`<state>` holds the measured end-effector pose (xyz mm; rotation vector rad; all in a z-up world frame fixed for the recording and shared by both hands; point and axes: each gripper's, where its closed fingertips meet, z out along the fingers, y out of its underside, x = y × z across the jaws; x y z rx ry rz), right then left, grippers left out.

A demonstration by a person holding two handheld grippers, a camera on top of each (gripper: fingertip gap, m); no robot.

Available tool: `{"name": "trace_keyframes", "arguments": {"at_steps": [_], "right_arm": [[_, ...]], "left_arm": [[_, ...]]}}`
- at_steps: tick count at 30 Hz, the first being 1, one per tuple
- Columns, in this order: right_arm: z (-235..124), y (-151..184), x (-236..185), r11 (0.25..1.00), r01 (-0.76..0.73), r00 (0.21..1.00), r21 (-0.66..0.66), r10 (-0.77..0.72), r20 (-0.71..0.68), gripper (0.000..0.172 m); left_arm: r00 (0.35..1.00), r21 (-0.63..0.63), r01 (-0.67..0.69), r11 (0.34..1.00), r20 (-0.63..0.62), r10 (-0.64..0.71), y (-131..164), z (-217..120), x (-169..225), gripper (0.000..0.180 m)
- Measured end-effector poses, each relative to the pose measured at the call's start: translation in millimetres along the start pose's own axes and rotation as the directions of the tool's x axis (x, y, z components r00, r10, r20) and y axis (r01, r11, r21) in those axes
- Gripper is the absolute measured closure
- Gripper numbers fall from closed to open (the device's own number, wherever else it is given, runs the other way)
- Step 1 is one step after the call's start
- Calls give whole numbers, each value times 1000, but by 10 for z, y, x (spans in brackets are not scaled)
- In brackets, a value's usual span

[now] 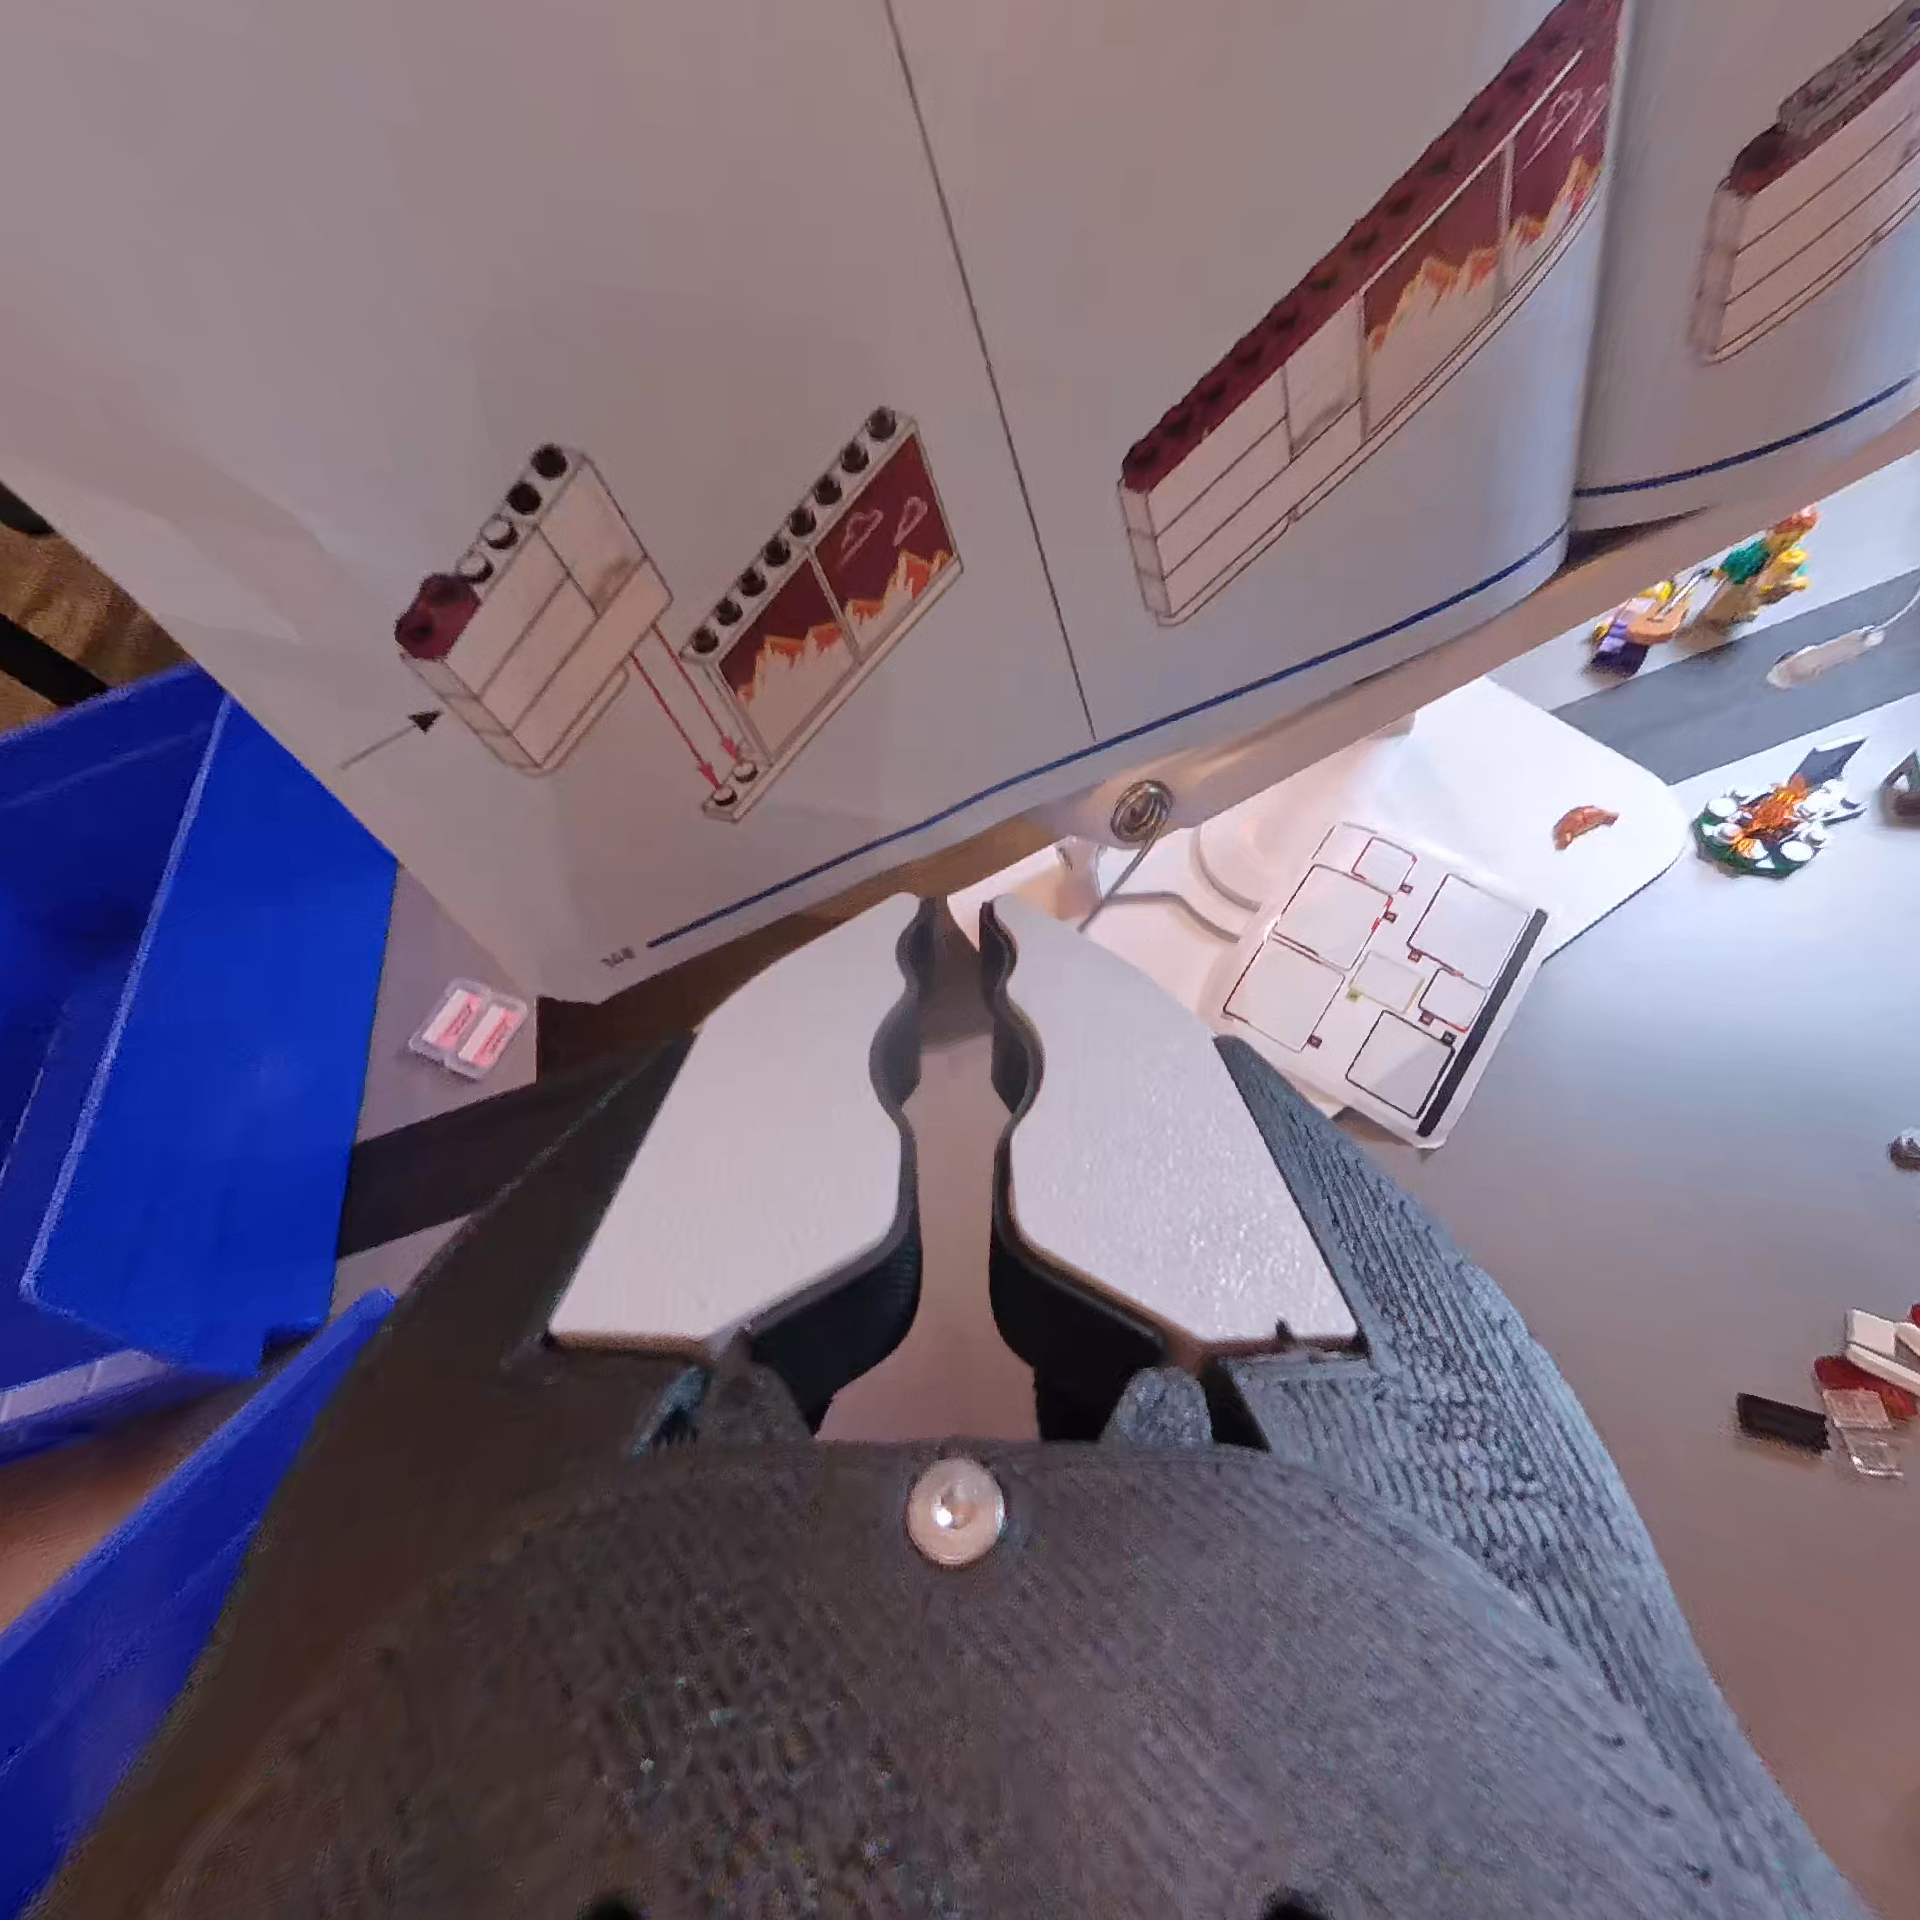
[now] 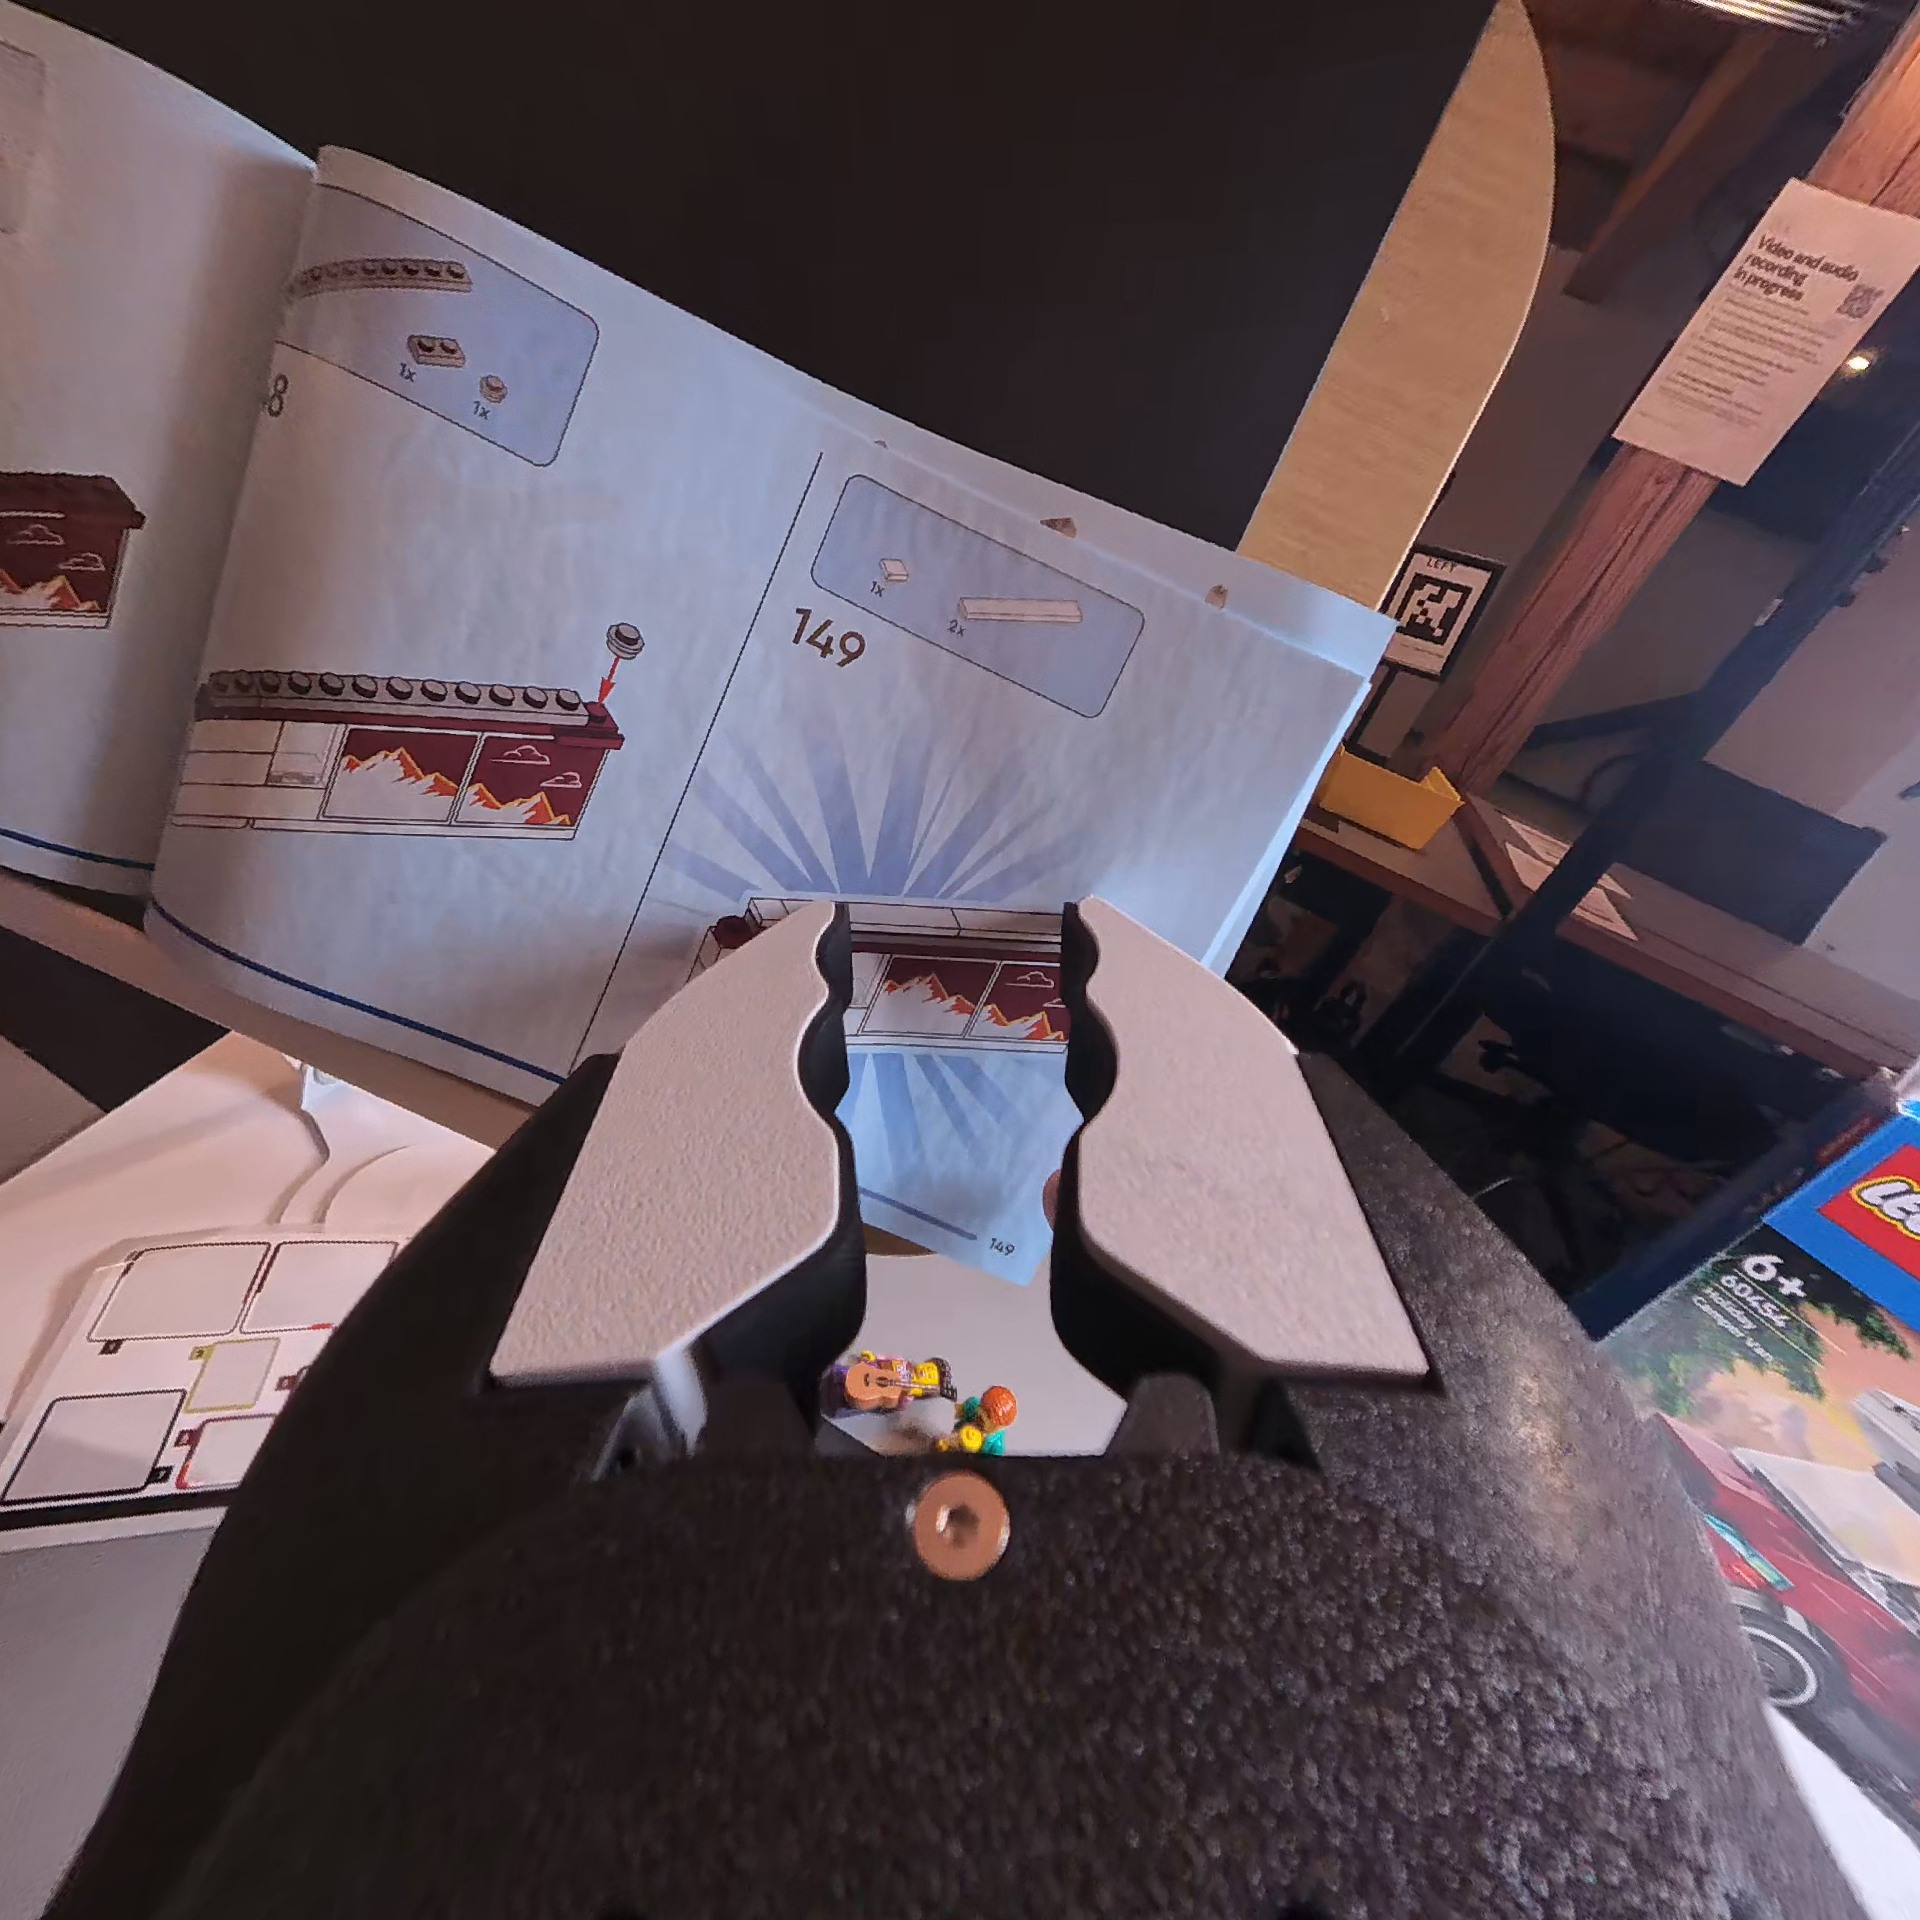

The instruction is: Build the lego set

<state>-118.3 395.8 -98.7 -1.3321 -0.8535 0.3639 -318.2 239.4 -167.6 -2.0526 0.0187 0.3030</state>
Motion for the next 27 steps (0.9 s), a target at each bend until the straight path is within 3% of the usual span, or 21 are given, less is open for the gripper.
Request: {"name": "trace_keyframes", "arguments": {"at_steps": [5, 10, 15, 23, 27], "right_arm": [[0, -25, -4, 1000, -8, 1000, 10, 8, 2, 134], [23, -100, 24, 1000, 21, 1000, 21, -21, -3, 131], [60, -223, 106, 999, 50, 999, 18, -50, 15, 117], [111, -300, 239, 997, 62, 998, 52, -61, -11, 93], [160, -337, 259, 995, 80, 996, 62, -77, -43, 91]], "left_arm": [[995, 189, -98, 977, 7, 98, -495, -198, 203, 171], [940, 258, -320, 912, -31, 339, -964, -111, 852, 168], [870, 162, -493, 855, 85, 485, -1053, 239, 994, 174], [895, 178, -446, 877, 84, 438, -1063, 263, 1020, 180], [890, 177, -455, 873, 98, 444, -1056, 266, 1014, 180]]}}
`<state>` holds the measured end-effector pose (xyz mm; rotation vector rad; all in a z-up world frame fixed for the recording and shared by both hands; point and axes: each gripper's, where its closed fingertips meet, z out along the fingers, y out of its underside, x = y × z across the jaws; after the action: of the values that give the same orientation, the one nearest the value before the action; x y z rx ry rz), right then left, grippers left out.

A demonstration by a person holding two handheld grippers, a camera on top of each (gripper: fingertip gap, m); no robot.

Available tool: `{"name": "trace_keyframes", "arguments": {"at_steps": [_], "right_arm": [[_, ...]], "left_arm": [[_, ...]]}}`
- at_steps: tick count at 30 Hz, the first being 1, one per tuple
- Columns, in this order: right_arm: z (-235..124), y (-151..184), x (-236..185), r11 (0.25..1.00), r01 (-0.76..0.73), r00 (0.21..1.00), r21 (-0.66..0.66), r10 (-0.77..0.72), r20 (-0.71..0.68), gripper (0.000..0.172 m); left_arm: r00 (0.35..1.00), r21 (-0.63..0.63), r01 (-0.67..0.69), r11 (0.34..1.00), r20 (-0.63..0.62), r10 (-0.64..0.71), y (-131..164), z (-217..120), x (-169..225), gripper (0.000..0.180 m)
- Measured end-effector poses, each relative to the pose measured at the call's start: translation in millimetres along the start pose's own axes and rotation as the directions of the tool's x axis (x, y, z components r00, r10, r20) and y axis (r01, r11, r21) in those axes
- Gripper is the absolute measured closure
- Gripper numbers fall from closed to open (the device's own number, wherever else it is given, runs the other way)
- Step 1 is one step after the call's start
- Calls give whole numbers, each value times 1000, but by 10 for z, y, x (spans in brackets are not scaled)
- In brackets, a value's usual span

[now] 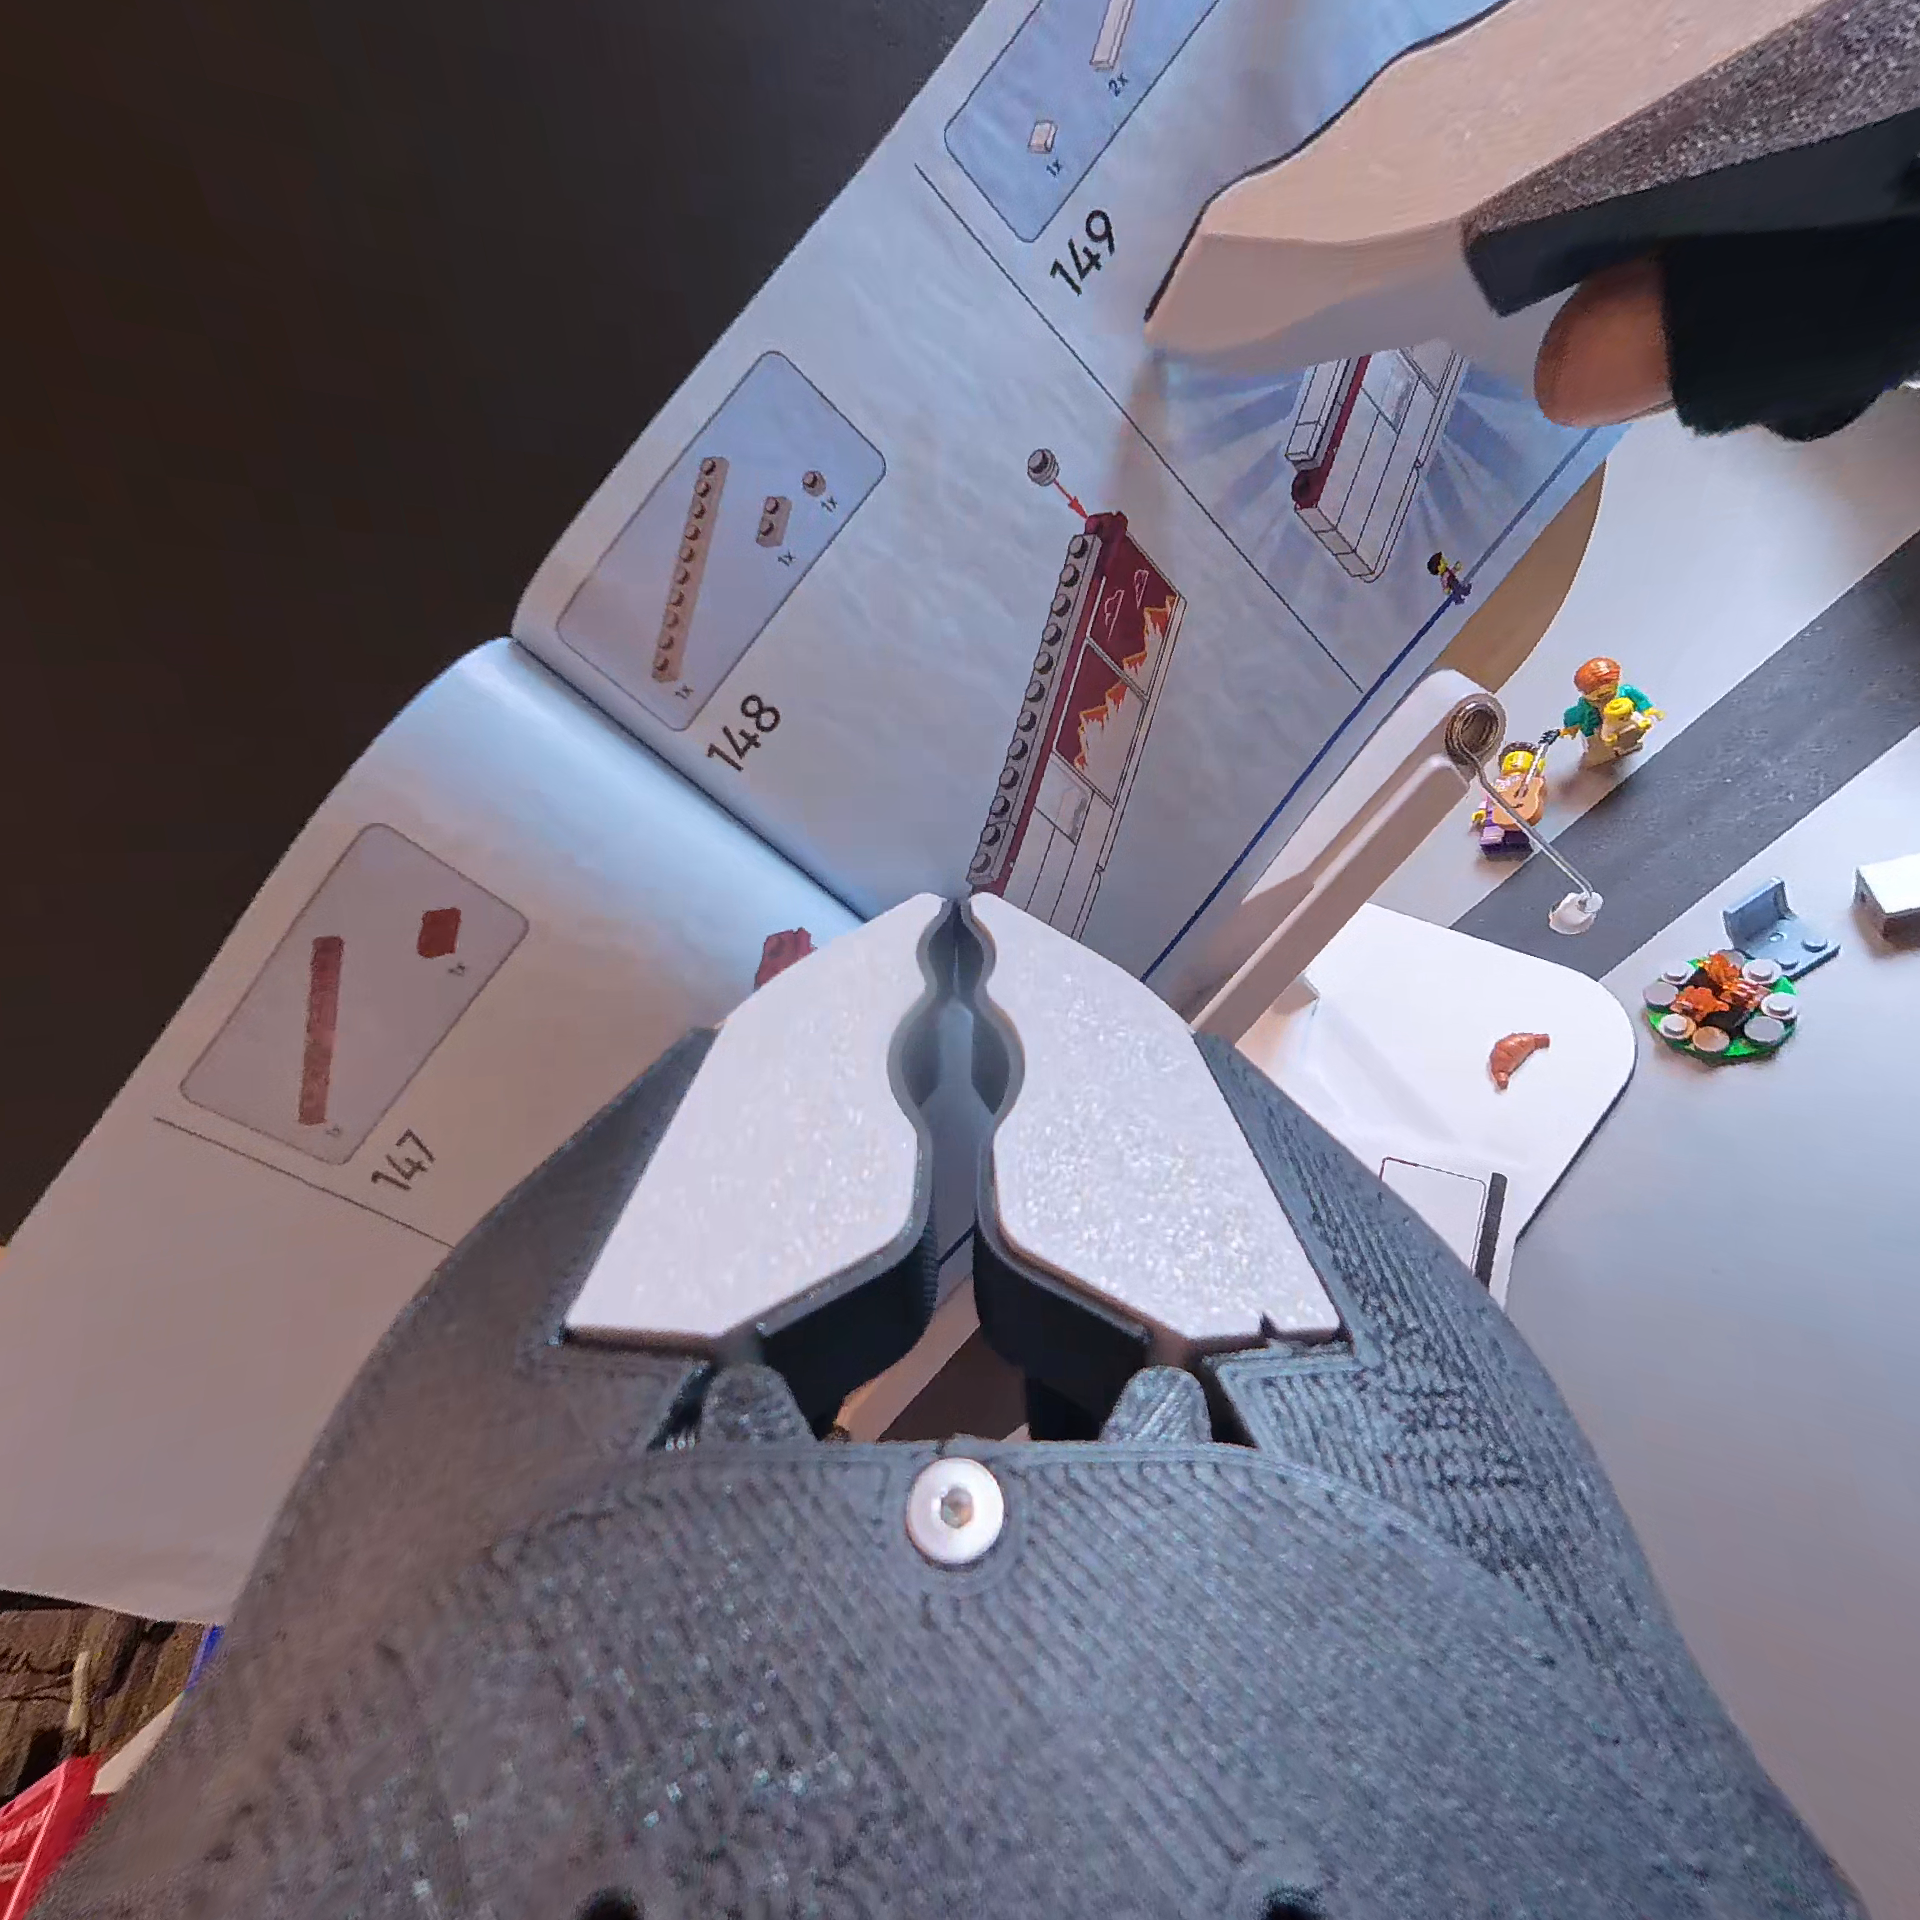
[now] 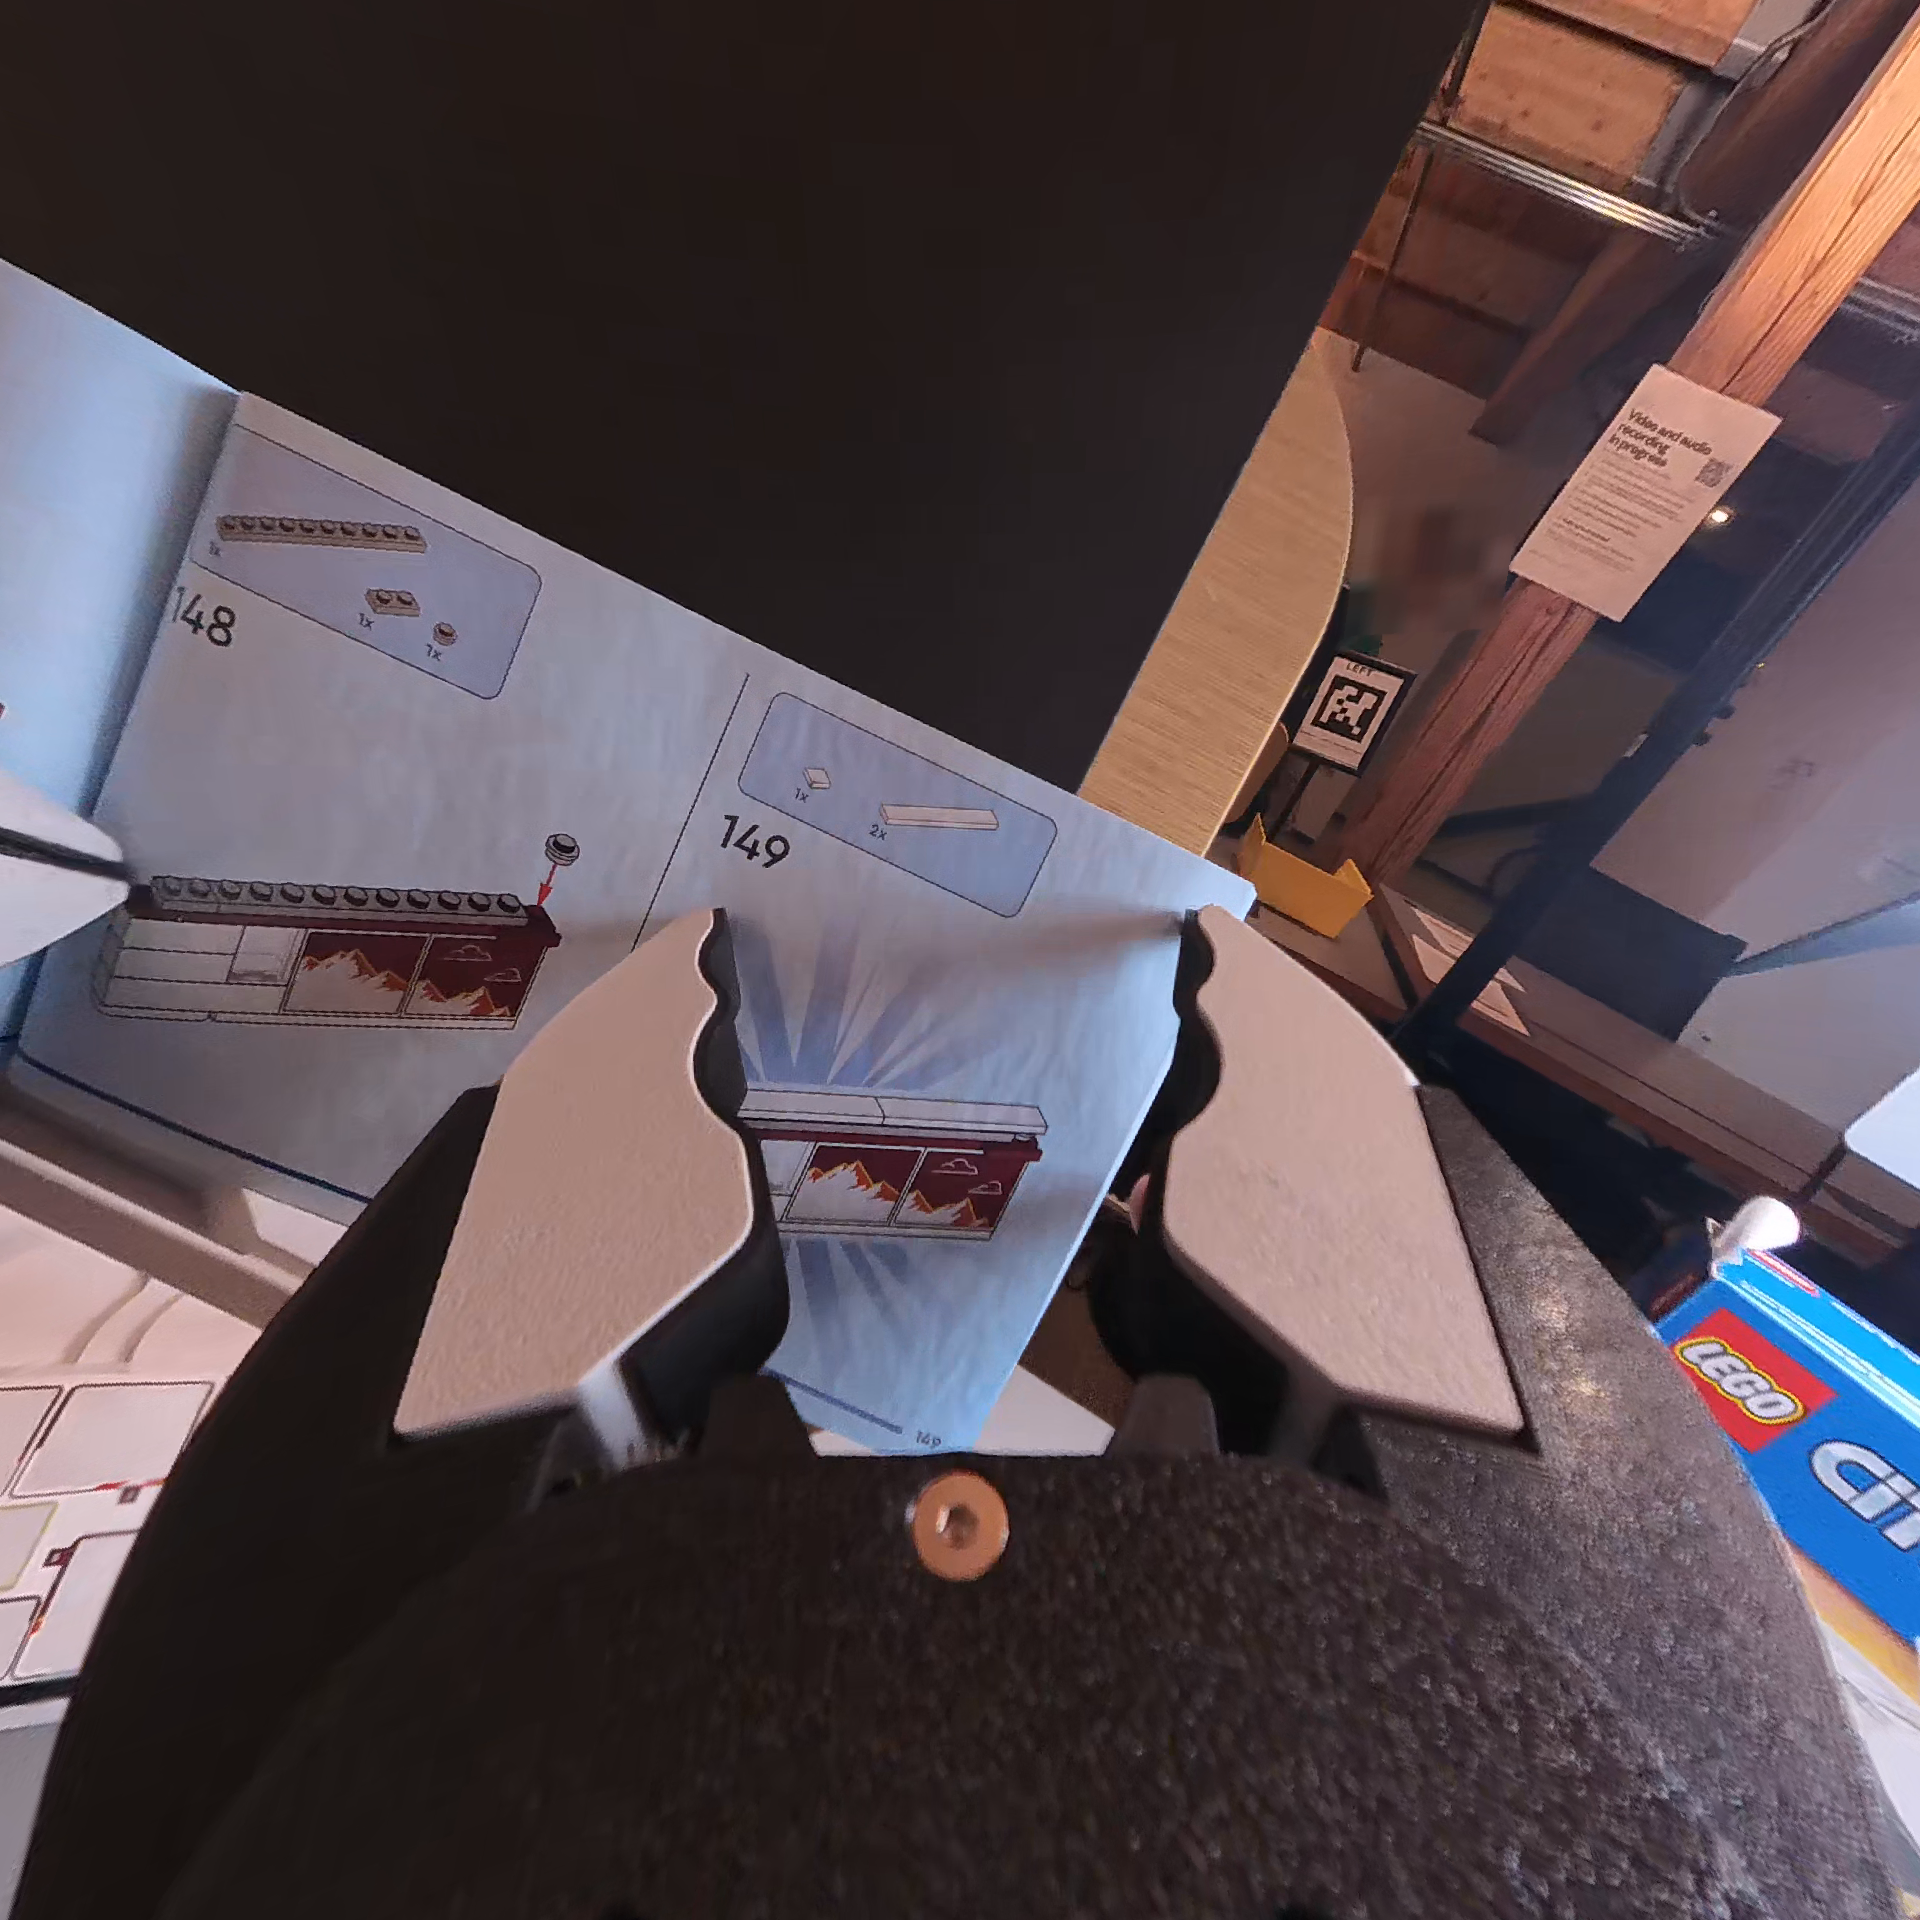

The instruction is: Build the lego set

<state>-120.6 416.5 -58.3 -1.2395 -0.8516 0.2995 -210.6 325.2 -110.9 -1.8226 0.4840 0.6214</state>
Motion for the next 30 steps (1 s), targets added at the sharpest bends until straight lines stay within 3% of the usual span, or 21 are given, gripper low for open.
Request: {"name": "trace_keyframes", "arguments": {"at_steps": [5, 8, 12, 21, 27, 28, 30], "right_arm": [[-8, 15, 21, 1000, -24, 999, 15, 24, -30, 103], [-37, 31, -51, 1000, -4, 1000, 13, 4, -17, 132], [-83, 51, -138, 1000, 26, 1000, 5, -26, 6, 150], [-441, 167, -147, 996, -41, 996, 74, 34, 88, 151], [-625, 343, -552, 986, -166, 895, 7, 148, 422, 156], [-608, 397, -527, 986, -168, 896, -18, 160, 415, 153], [-524, 498, -371, 988, -146, 932, -56, 157, 327, 126]], "left_arm": [[1000, 6, 4, 1000, 4, -4, 49, -1, 6, 180], [1000, 8, 8, 1000, 3, -8, 55, -4, 6, 180], [1000, 9, 5, 1000, 5, -5, 60, -13, 9, 180], [1000, 20, 11, 1000, 0, -11, 62, -22, 12, 180], [1000, 26, 25, 999, -13, -25, 64, -33, 16, 180], [999, 28, 31, 999, -19, -31, 65, -38, 19, 180], [998, 30, 58, 998, -37, -57, 67, -47, 20, 180]]}}
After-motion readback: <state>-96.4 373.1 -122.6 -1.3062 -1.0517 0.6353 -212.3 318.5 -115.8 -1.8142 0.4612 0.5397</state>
